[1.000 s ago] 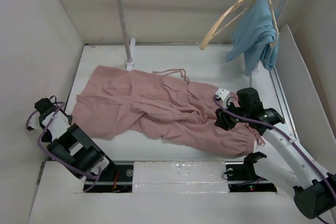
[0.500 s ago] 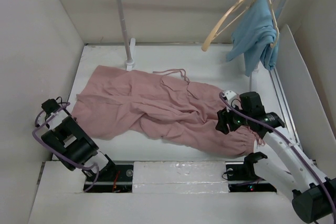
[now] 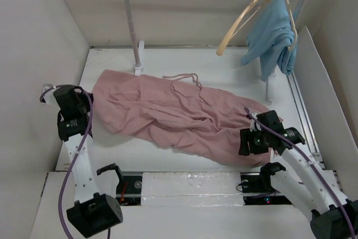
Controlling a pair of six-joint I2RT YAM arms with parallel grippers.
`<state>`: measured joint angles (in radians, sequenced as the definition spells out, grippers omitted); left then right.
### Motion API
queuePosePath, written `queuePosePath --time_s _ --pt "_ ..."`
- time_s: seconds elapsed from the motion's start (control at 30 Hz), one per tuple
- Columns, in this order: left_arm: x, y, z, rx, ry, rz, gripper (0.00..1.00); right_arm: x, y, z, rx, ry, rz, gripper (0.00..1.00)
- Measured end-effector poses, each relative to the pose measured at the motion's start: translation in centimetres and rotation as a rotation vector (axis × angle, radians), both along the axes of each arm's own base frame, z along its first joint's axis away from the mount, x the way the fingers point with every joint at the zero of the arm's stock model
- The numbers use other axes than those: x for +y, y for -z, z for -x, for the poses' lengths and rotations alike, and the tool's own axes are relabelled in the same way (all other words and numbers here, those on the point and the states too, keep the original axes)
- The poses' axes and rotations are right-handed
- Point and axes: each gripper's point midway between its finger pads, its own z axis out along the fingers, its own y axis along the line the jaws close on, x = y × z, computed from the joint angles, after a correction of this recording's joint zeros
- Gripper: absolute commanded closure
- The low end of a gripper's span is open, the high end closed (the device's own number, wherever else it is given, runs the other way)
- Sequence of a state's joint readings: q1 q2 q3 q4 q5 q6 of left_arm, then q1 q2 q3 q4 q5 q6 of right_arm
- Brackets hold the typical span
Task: Place the trousers on the hanger
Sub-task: Flatten out the trousers at the center of the board.
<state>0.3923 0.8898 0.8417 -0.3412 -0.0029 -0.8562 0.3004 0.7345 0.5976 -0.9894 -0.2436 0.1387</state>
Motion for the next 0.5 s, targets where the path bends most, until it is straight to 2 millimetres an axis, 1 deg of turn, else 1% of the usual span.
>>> queuePosePath --time_s 0.03,0.07,0.1,0.2,0.3,0.33,0.37,0.43,0.5 --pt "-0.3 -1.6 -0.2 -0.044 0.010 -0.011 1.00 -0.4 0.4 0.6 0.041 0.023 0.022 0.39" --pt "-0.4 -2.6 -0.3 -0.075 0.015 -0.018 1.00 -0.8 0.8 1.1 0.084 0.046 0.043 0.40" --pt "-0.6 -3.0 -0.4 -0.092 0.024 -0.019 1.00 -1.1 1.1 1.6 0.122 0.068 0.059 0.40" --pt "-1.9 -2.6 -0.8 -0.080 0.069 -0.001 1.00 -1.6 1.7 2.8 0.223 0.152 0.101 0.39" --pt "-3.6 -0.9 -1.5 -0.024 0.135 0.035 1.00 -1.3 2.0 3.9 0.280 0.208 0.128 0.35" --pt "-4.0 -0.3 -1.6 0.001 0.146 0.044 1.00 -1.0 2.1 4.3 0.291 0.229 0.131 0.31" --pt "-4.3 0.1 -1.7 0.023 0.157 0.052 1.00 -0.8 2.3 4.7 0.300 0.253 0.133 0.30" --pt "-4.9 0.2 -1.9 0.045 0.175 0.059 1.00 -0.3 2.5 4.9 0.291 0.299 0.130 0.29" --pt "-5.2 -0.5 -2.4 0.044 0.189 0.058 1.00 0.2 2.4 4.7 0.282 0.357 0.117 0.29"
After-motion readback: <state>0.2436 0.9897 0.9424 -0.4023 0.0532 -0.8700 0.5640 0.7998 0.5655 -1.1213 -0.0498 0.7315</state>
